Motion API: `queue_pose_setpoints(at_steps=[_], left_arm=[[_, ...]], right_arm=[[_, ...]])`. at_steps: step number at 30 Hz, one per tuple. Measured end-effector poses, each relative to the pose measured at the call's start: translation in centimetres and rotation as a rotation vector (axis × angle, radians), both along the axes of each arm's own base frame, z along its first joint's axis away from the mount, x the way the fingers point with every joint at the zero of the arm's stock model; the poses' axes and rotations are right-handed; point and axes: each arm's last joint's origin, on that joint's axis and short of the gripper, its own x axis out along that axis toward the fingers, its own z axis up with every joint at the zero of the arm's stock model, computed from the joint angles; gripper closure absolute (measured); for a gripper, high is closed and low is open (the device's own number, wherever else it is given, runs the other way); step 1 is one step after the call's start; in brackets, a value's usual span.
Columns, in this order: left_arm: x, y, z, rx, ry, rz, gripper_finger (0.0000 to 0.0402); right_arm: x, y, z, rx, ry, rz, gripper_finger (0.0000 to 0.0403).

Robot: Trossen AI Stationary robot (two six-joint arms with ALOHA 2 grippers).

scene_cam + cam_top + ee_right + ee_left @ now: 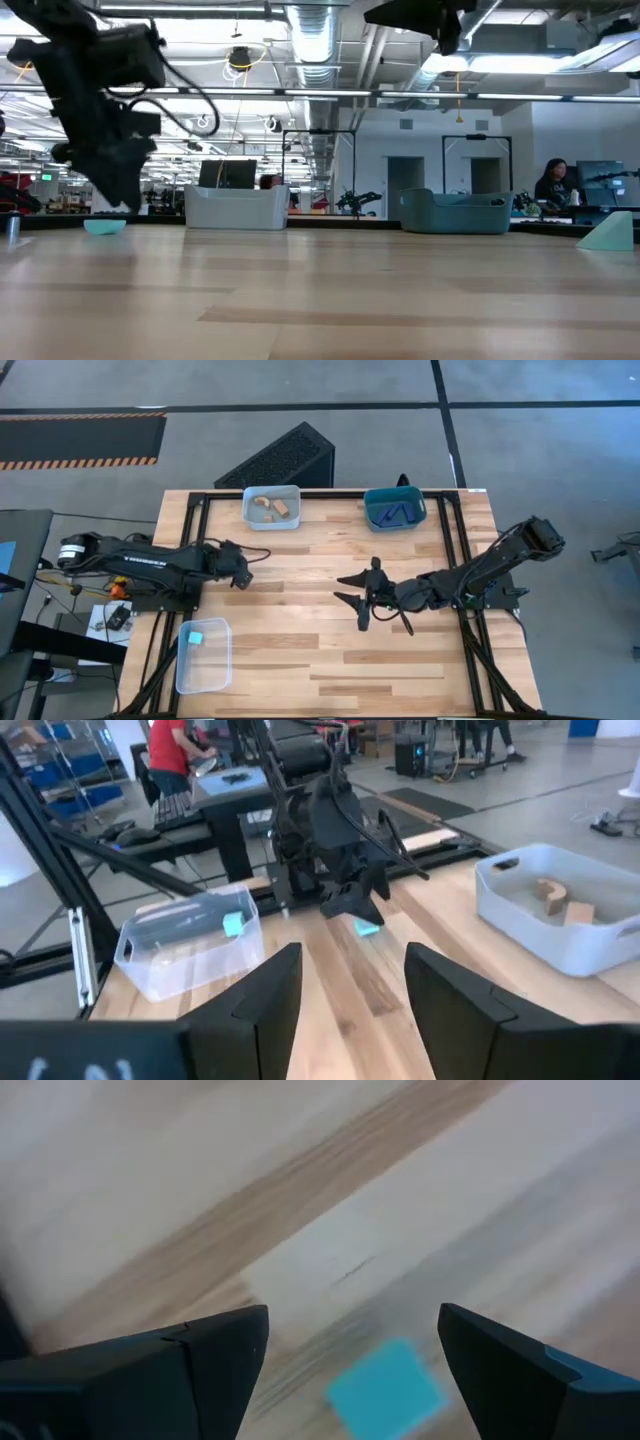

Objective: Sort & place blocks by color
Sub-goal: Put the light blue block into the transparent bin

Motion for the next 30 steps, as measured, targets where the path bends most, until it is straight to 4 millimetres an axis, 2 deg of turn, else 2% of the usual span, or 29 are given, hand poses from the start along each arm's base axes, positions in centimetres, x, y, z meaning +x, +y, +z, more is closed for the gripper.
queue_pose_setpoints(at_steps=[6,21,24,30], left_arm=[[0.1,0.1,-1.2,0.004,0.075,0.069,0.0119],[0.7,-1.4,-2.2,-0.100,0.144,-0.056,0.0121],[0.7,-1.8,-2.2,-0.139,0.144,-0.087,0.0137],[0.6,-2.7,-2.3,-0.179,0.156,-0.126,0.0197]], right_arm=[[-0.3,0.4,-0.4,0.007,0.027,-0.037,0.0204],[-0.7,1.3,-0.6,0.038,0.034,-0.031,0.0207],[-0.7,1.4,-0.6,0.047,0.035,-0.031,0.0207],[-0.8,1.4,-0.7,0.058,0.044,-0.034,0.0207]])
